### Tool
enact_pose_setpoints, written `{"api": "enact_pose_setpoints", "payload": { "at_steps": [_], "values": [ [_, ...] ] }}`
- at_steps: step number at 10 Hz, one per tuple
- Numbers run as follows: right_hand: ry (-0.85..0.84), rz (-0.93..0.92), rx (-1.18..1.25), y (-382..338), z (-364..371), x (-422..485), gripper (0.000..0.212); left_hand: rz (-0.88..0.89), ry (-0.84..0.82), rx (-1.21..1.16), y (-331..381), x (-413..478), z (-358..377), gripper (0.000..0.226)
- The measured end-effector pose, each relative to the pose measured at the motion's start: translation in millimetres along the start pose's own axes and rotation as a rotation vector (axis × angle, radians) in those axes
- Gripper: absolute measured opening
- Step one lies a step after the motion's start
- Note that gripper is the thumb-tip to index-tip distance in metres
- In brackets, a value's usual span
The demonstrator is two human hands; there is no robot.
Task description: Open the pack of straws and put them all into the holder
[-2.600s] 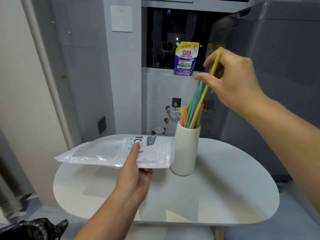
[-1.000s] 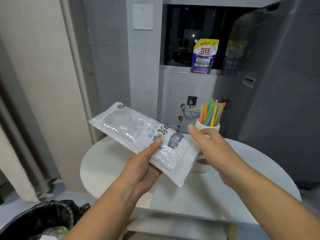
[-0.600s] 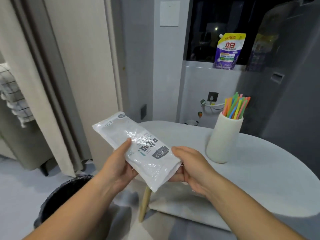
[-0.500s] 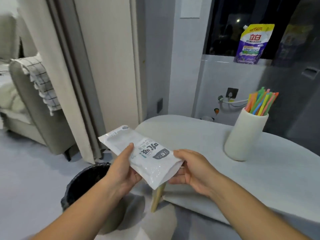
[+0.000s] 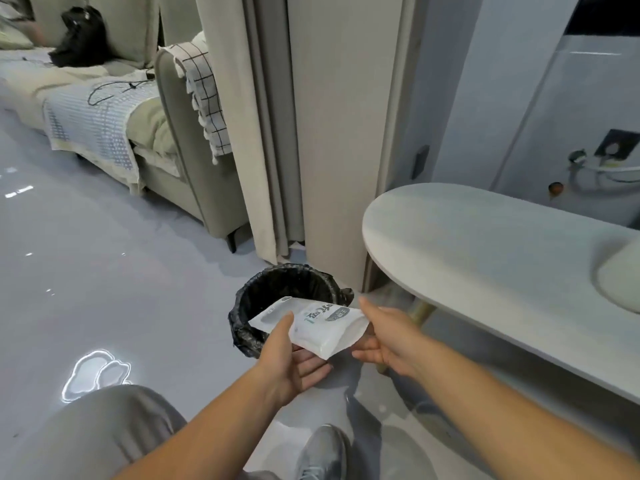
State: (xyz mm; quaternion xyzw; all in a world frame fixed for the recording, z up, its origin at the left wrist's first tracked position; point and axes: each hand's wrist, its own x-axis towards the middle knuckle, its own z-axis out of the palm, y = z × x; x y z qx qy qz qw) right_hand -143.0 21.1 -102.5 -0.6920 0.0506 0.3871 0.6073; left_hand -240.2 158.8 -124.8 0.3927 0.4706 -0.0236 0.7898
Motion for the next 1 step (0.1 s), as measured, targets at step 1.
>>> {"api": "enact_pose_setpoints", "payload": {
  "at_steps": [1],
  "values": [
    [0.024, 0.024, -0.025, 5.5, 2.6, 12.6, 0.049, -0.05, -0.035, 0.019, -3.6, 3.9, 3.6, 0.067]
  ]
}}
